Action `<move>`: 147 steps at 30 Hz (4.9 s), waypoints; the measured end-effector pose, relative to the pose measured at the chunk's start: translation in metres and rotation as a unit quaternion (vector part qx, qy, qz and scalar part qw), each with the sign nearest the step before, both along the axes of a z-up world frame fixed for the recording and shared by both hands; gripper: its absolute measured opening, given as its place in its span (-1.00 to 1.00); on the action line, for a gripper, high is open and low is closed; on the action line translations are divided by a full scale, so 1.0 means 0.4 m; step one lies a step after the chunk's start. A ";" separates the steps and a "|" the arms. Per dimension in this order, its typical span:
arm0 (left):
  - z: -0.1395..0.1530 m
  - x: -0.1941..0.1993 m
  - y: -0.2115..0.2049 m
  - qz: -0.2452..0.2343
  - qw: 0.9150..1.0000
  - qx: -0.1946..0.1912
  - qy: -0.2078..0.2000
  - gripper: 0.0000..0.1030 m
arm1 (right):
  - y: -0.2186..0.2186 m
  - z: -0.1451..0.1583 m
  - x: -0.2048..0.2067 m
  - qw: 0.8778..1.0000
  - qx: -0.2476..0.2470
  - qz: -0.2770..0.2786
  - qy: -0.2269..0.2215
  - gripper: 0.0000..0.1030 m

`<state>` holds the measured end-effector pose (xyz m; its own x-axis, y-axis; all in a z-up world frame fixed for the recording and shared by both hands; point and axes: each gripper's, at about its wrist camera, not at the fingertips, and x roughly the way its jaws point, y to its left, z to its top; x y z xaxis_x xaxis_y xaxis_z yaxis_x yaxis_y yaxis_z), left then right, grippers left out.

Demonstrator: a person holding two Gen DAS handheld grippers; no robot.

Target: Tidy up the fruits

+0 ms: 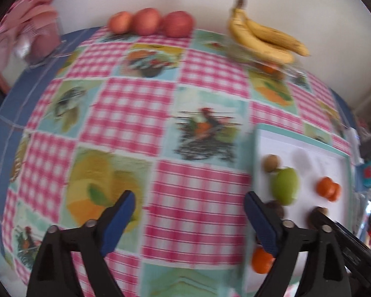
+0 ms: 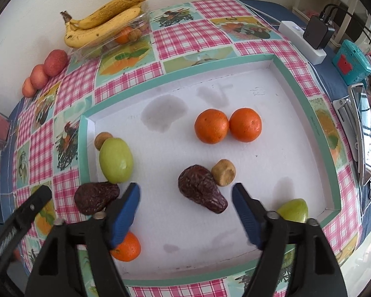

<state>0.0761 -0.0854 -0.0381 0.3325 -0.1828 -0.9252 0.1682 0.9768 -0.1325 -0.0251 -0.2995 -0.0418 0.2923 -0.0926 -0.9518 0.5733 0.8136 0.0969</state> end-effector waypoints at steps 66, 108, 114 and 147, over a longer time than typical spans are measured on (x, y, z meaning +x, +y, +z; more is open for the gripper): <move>0.178 -0.207 0.188 0.011 0.993 0.086 -0.076 1.00 | 0.212 0.177 -0.165 0.983 -0.117 0.091 -0.110 0.62; 0.173 -0.206 0.189 0.012 0.993 0.092 -0.074 1.00 | 0.212 0.163 -0.162 0.984 -0.116 0.087 -0.098 0.62; 0.173 -0.206 0.188 0.013 0.993 0.092 -0.074 1.00 | 0.212 0.164 -0.161 0.985 -0.116 0.087 -0.098 0.62; 0.173 -0.206 0.190 0.012 0.993 0.092 -0.074 1.00 | 0.211 0.159 -0.161 0.985 -0.116 0.088 -0.094 0.62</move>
<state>-0.0062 -0.0092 0.0312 0.4696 -0.0056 -0.8829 0.1492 0.9861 0.0731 -0.0894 -0.2151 0.0219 0.4928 -0.2321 -0.8386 0.4101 0.9120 -0.0114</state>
